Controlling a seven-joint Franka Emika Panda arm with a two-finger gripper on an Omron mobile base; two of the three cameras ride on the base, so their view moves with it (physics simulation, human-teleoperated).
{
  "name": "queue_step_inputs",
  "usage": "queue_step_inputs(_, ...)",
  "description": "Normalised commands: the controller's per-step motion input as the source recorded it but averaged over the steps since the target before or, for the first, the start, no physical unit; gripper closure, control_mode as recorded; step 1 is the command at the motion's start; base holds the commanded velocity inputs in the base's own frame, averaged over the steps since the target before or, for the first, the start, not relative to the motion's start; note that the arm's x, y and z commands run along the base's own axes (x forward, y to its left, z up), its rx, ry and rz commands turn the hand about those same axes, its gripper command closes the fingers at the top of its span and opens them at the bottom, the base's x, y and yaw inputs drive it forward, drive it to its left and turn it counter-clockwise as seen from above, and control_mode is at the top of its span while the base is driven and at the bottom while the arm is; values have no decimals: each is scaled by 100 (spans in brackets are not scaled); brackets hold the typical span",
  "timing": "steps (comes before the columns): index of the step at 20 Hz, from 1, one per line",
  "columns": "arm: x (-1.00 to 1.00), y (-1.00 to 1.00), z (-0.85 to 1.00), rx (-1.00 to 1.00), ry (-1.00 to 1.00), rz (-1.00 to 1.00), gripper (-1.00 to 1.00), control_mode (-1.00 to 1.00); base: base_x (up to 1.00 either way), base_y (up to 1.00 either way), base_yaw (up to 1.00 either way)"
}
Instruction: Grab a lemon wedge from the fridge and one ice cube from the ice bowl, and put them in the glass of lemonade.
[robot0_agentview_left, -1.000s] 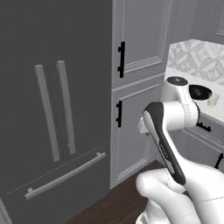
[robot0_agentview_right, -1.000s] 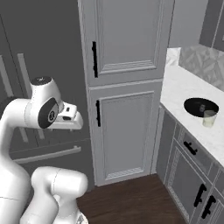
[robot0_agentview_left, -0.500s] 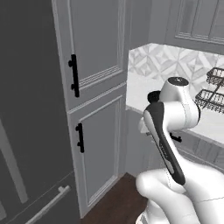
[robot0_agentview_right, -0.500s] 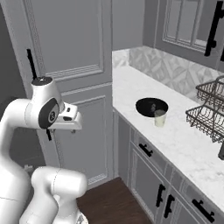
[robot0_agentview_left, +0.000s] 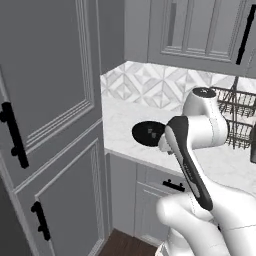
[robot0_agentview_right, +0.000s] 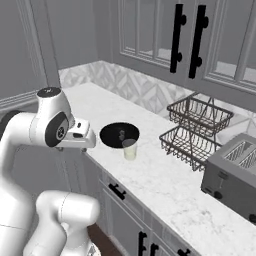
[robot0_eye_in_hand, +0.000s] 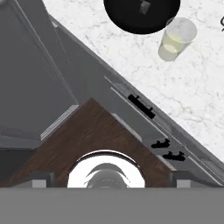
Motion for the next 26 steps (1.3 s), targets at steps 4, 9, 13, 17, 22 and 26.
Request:
queue_step_inputs(4, 0, 0, 0, 0, 0, 0, -100, 100, 91, 0, -39)
queue_step_inputs(9, 10, 0, -5, 0, -2, -1, -100, -100, 58, 0, -19)
queue_step_inputs(13, 64, 0, -32, 0, -10, -2, -100, -100, 0, 0, 0)
queue_step_inputs(17, 97, 0, -44, 0, -12, 0, -100, -100, 0, 0, 0)
queue_step_inputs(22, 98, 1, -39, 0, -2, 0, -100, -100, 0, 0, 0)
queue_step_inputs(26, 76, 17, -22, 0, 6, -4, -100, -100, 0, 0, 0)
